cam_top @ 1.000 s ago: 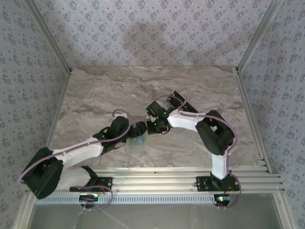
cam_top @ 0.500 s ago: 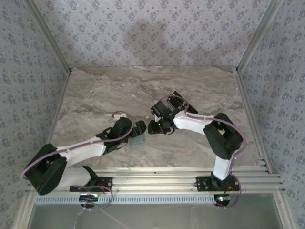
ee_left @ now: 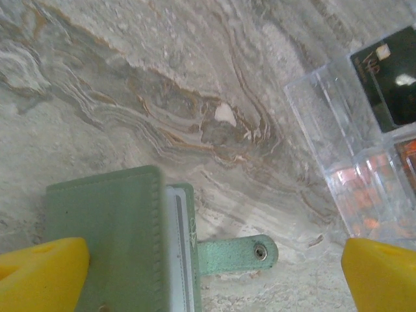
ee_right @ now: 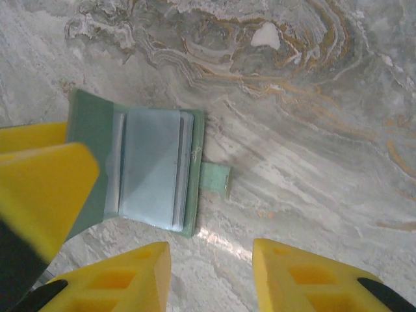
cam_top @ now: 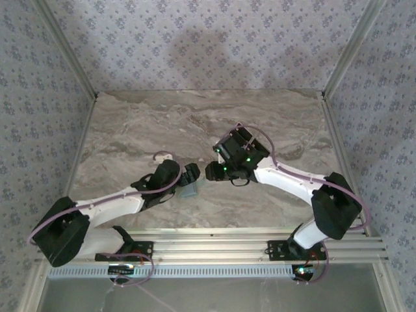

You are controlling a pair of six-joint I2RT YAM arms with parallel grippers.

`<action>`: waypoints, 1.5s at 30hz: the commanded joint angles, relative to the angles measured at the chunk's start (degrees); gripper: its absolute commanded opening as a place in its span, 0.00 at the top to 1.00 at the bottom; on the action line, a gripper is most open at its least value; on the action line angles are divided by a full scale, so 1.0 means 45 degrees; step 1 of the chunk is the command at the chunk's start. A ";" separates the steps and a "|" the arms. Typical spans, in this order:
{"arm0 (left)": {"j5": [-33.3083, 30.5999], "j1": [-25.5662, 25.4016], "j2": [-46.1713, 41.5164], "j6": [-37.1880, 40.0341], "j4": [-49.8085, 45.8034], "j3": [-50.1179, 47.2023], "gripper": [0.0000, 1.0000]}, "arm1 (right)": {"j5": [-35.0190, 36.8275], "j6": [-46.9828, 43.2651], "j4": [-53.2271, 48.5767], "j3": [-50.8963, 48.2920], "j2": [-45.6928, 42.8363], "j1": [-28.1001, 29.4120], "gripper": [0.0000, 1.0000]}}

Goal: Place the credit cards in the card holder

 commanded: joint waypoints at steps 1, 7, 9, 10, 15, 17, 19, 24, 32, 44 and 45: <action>0.0223 -0.0328 0.0871 -0.0258 0.0832 0.0759 0.00 | 0.0483 0.0553 -0.0465 -0.0580 -0.0734 0.0046 0.61; -0.0092 -0.0883 0.2931 -0.0530 0.1014 0.1313 0.00 | 0.0612 0.0742 -0.0511 -0.1149 -0.1280 0.0030 0.62; -0.0348 -0.1060 0.3374 -0.0917 0.0884 0.1232 0.01 | 0.0615 0.0737 -0.0539 -0.1179 -0.1350 0.0036 0.62; -0.0519 -0.1141 0.3507 -0.1094 0.0778 0.1188 0.01 | 0.0612 0.0749 -0.0554 -0.1203 -0.1362 0.0036 0.62; -0.0892 -0.1232 0.3228 -0.1078 0.0172 0.1369 0.01 | 0.0544 0.0666 -0.0559 -0.1098 -0.1429 0.0035 0.62; -0.1052 -0.1196 0.2769 -0.0505 -0.0772 0.1991 0.00 | 0.0496 0.0645 -0.0546 -0.1047 -0.1446 0.0047 0.62; -0.1088 -0.1032 0.2295 0.0202 -0.1890 0.2775 0.00 | 0.0400 0.0641 -0.0499 -0.0960 -0.1440 0.0046 0.62; -0.1295 -0.0290 0.1078 0.1290 -0.4724 0.4017 0.00 | 0.0014 0.0585 -0.0390 -0.0630 -0.1171 0.0167 0.62; -0.1804 0.0967 -0.1616 0.1350 -0.7662 0.3171 0.00 | -0.0247 0.0254 -0.0526 0.1014 0.0321 0.0835 0.64; 0.0493 0.1001 -0.2753 0.1878 -0.7417 0.0690 0.00 | 0.0662 -0.0885 -0.1453 0.3547 0.3148 0.0721 0.61; 0.0619 0.0985 -0.2706 0.1885 -0.7191 0.0526 0.00 | 0.0868 -0.0913 -0.1614 0.3599 0.3233 0.0724 0.61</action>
